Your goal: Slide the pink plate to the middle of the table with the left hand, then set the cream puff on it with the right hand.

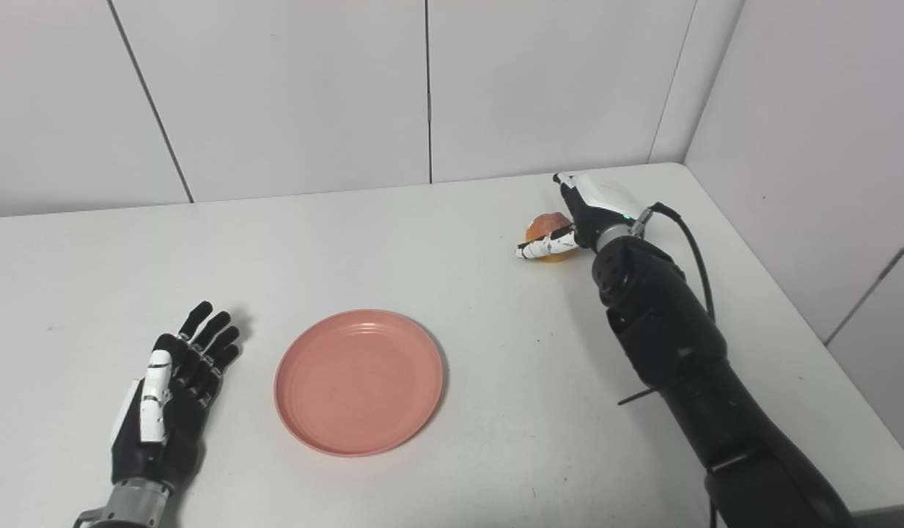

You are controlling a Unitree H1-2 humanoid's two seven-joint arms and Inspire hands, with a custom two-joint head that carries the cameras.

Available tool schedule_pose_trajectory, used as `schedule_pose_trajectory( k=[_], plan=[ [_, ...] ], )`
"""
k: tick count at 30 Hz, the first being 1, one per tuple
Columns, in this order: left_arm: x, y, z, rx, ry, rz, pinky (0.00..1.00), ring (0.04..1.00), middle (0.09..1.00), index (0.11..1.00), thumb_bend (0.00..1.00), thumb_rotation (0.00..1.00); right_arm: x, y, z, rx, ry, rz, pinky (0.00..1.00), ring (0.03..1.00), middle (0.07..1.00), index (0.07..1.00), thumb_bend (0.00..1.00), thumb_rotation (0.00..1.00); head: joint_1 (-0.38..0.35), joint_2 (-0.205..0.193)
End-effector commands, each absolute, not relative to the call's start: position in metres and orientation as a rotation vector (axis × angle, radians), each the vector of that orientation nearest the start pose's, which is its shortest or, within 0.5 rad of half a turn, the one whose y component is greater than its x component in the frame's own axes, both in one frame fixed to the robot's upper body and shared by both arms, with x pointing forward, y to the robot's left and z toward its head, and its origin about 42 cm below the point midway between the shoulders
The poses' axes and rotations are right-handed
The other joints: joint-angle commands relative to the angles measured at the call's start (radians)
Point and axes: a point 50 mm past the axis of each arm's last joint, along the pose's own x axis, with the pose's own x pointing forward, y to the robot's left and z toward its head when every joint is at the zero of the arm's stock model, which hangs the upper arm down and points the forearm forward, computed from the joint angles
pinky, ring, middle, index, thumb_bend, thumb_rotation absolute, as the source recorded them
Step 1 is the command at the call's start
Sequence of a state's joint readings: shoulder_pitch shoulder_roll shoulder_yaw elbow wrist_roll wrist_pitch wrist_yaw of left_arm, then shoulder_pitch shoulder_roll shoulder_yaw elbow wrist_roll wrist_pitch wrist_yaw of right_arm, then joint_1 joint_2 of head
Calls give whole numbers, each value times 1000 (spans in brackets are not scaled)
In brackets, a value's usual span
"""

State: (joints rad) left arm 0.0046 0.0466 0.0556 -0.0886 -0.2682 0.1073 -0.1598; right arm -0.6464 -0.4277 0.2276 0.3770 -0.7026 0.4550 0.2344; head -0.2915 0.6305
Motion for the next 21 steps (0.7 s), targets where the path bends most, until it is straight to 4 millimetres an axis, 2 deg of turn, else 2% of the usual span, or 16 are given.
schedule_pose_trajectory(
  k=[1,7,11,21],
  plan=[
    [275,234,102,-222,68,-114,943,907,907,892,440,1000,489,-301,259,-1177,159,-60,775,914,967,947,845,408,0,1],
    [274,233,104,-228,66,-112,934,902,902,883,450,1000,498,-302,257,-1184,170,-59,746,896,960,944,855,405,3,3],
    [273,232,106,-222,64,-110,928,900,900,882,452,1000,500,-299,255,-1129,166,-62,731,886,954,934,863,357,7,5],
    [273,233,105,-234,67,-109,937,905,903,887,454,1000,511,-295,250,-1143,193,-57,747,886,945,923,860,337,13,13]
  ],
)
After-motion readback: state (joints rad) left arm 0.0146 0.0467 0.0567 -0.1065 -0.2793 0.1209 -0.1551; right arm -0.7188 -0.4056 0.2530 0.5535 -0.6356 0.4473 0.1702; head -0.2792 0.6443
